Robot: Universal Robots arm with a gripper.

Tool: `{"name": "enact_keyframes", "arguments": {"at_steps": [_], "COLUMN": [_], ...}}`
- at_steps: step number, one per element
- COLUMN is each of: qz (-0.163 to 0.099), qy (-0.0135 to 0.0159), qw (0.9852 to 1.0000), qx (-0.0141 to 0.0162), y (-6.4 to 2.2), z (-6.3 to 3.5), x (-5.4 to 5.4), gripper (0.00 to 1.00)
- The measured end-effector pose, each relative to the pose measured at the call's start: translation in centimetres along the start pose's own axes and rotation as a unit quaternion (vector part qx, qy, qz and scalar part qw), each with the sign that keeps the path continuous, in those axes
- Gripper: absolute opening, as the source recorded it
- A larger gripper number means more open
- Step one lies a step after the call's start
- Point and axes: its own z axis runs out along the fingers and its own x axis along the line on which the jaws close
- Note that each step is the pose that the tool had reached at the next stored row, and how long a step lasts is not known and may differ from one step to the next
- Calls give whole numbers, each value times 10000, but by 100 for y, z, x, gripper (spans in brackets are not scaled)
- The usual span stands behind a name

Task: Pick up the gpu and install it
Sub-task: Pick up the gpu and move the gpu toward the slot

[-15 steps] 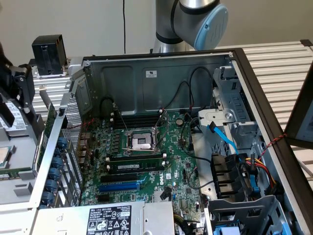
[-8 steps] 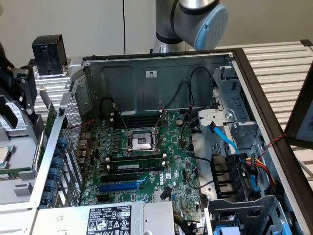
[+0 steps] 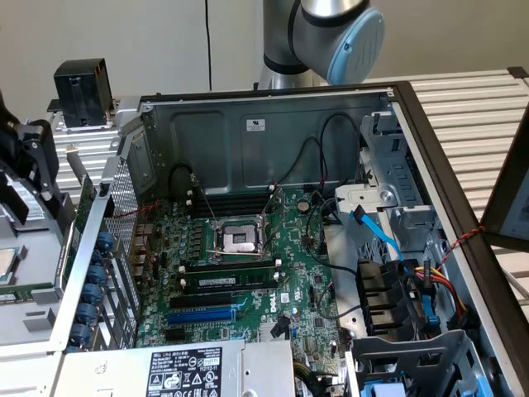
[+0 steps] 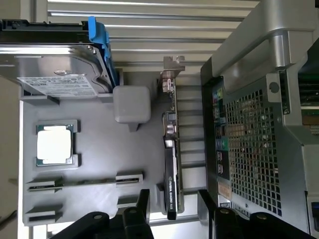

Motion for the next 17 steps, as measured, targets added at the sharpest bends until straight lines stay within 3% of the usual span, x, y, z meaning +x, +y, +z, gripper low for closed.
{"name": "enact_keyframes", "arguments": {"at_steps": [7,12,13,17], "qz": [100,115,86,-127], "qy": [-29,-35,-47,-29], "qw": [9999,9999,9999,9998], "qx": [-92,-97,-104,-140], "y": [-8,-13,-11,-15], "z": [75,108,121,167], "x": [12,18,22,30], "gripper": [51,51,51,51]}}
